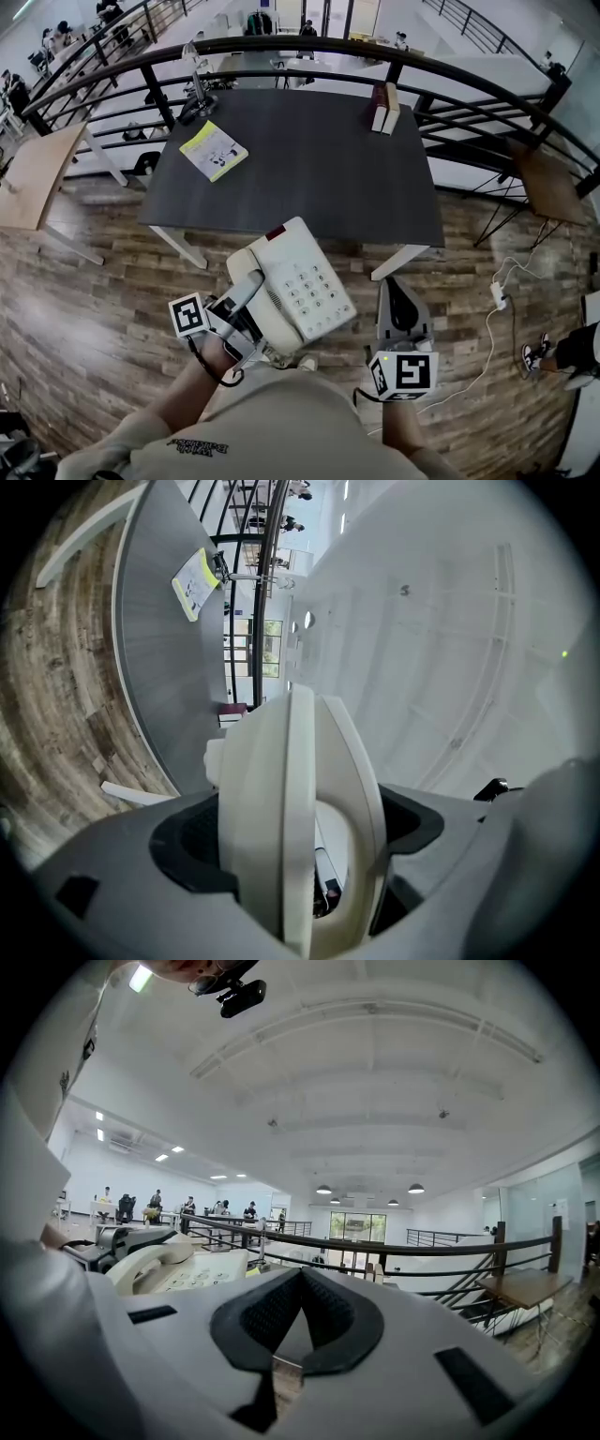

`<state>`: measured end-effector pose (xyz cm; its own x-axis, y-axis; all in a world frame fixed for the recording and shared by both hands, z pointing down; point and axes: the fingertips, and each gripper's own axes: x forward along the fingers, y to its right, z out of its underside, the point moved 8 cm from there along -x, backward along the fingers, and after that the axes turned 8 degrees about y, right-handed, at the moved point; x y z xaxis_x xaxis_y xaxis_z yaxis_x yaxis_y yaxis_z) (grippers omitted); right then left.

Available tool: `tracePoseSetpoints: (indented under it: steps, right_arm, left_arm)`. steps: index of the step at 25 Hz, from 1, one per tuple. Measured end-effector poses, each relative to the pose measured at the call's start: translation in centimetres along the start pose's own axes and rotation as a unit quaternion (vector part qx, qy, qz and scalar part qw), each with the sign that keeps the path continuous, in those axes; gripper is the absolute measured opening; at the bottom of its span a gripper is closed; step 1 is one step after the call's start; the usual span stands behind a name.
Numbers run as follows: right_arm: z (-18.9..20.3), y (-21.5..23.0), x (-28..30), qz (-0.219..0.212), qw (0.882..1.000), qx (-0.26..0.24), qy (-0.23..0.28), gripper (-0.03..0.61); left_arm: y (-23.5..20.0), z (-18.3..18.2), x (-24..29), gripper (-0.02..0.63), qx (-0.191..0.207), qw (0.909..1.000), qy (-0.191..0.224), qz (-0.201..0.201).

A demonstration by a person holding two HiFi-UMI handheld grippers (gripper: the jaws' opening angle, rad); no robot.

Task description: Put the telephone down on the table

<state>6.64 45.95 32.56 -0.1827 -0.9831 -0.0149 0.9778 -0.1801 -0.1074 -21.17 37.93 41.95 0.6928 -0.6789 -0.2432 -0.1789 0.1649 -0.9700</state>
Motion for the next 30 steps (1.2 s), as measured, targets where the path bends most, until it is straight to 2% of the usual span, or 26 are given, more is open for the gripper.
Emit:
tracePoseSetpoints:
  steps: [20, 30]
  right_arm:
    - [2.0, 5.9, -1.4, -0.019, 1.000, 0.014, 0.009, 0.003]
    - [3.7, 7.8, 2.8, -0.029, 1.000, 0.006, 0.010, 0.002]
  left_arm:
    - [-0.7, 4.2, 2.6, 0.457, 0.021, 0.9993, 0.029, -0.012]
    - [-3.0, 1.9, 6.1, 0.457, 0.024, 0.9992, 0.030, -0.006]
